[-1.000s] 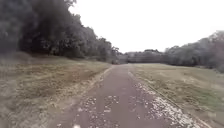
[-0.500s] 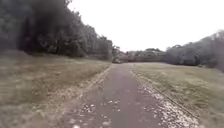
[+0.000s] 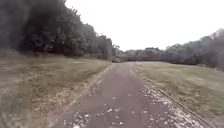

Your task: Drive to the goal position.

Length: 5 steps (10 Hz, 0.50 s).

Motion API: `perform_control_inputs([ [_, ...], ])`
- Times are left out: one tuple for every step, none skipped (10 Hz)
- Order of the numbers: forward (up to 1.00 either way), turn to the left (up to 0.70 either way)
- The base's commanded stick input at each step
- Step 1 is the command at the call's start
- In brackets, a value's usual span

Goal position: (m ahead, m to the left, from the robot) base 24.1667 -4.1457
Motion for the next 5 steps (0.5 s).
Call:
perform_control_inputs([
  [0.6, -0.13],
  [0.6, -0.12],
  [0.6, -0.02],
  [0.6, 0.0],
  [0.6, 0.0],
])
